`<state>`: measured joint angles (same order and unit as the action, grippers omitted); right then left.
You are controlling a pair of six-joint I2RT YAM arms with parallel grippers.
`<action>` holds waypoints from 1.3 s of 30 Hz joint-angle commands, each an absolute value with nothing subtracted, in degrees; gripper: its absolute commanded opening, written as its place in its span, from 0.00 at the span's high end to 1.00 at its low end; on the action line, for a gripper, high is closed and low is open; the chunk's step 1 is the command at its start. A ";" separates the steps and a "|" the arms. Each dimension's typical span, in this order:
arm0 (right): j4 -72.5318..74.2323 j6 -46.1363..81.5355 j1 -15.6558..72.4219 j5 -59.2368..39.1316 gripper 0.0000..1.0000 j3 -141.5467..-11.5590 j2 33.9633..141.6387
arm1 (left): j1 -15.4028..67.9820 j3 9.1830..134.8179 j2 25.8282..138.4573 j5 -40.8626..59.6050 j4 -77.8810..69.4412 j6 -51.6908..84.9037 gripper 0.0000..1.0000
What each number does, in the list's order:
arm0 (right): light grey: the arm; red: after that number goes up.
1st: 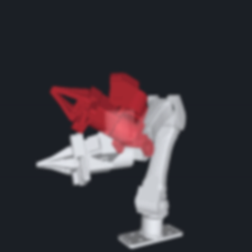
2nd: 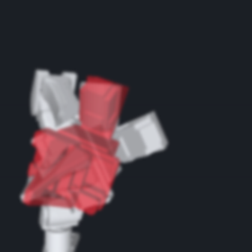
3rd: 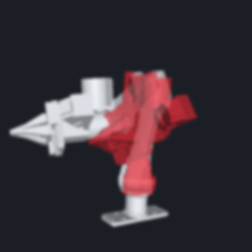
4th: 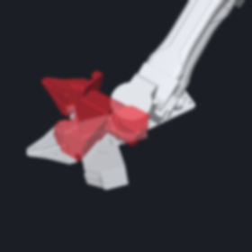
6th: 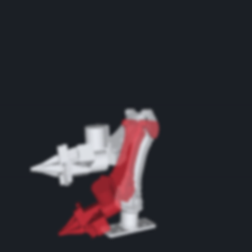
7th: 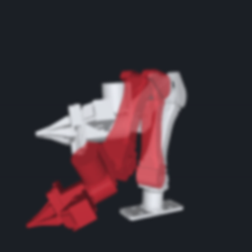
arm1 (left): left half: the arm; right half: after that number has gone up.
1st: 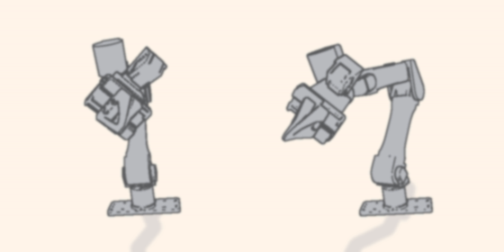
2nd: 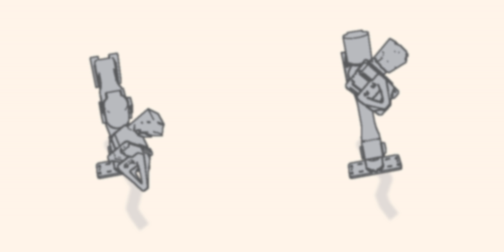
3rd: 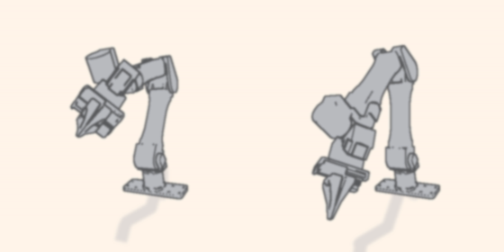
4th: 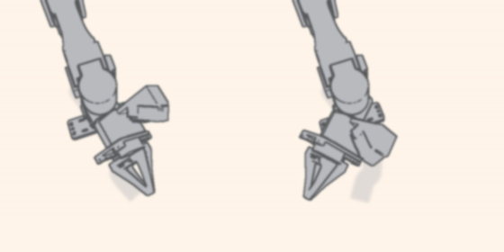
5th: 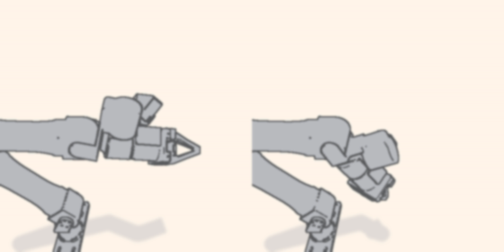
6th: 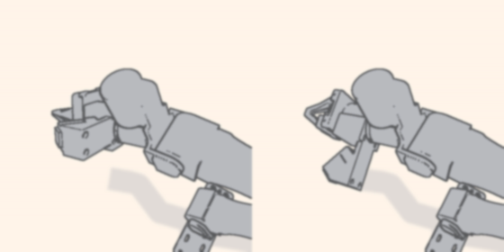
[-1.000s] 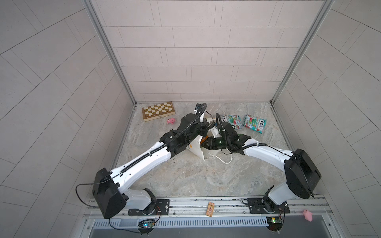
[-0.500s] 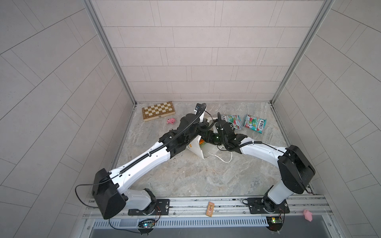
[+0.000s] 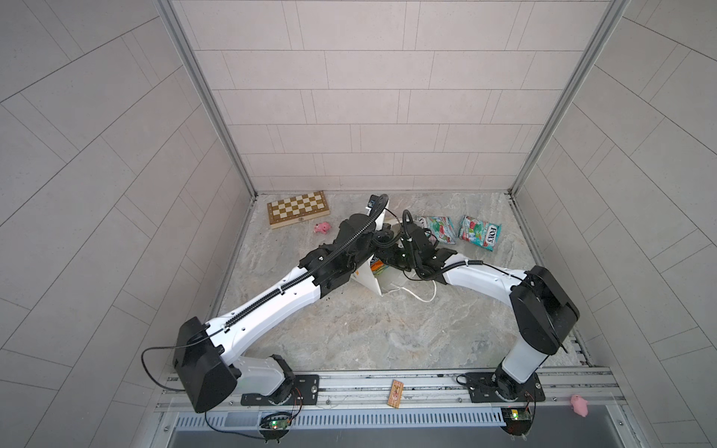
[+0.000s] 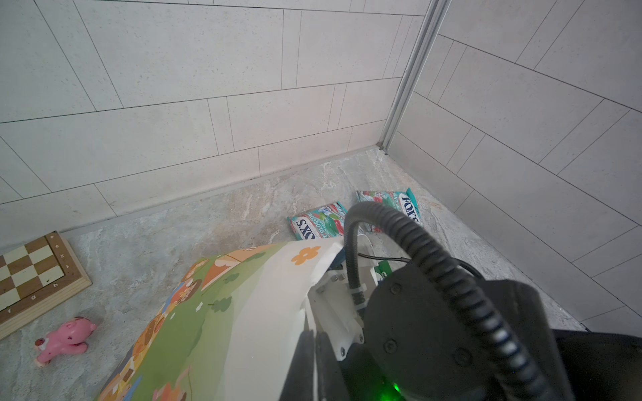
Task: Take the snacks out of the paper bag
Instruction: 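Grasp the next green Spring Tea packet inside the bag with the right gripper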
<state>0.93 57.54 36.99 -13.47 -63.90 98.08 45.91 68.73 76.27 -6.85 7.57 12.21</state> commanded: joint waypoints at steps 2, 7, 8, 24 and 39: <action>0.90 59.36 37.01 -13.80 0.62 -65.76 99.59 | 46.43 68.92 74.97 -6.07 7.63 12.58 1.00; 1.68 60.23 37.09 -13.86 0.61 -66.50 100.76 | 46.79 69.18 75.40 -5.44 8.13 11.92 1.00; 1.83 60.21 37.04 -14.13 0.61 -66.86 101.05 | 46.87 69.34 75.41 -5.11 8.22 11.79 1.00; 10.28 65.74 37.07 -16.32 0.60 -66.90 105.65 | 47.26 69.16 74.89 4.35 9.15 7.08 1.00; 16.05 65.12 37.08 -17.49 1.00 -63.40 104.80 | 47.21 68.84 74.27 -2.29 10.15 6.87 1.00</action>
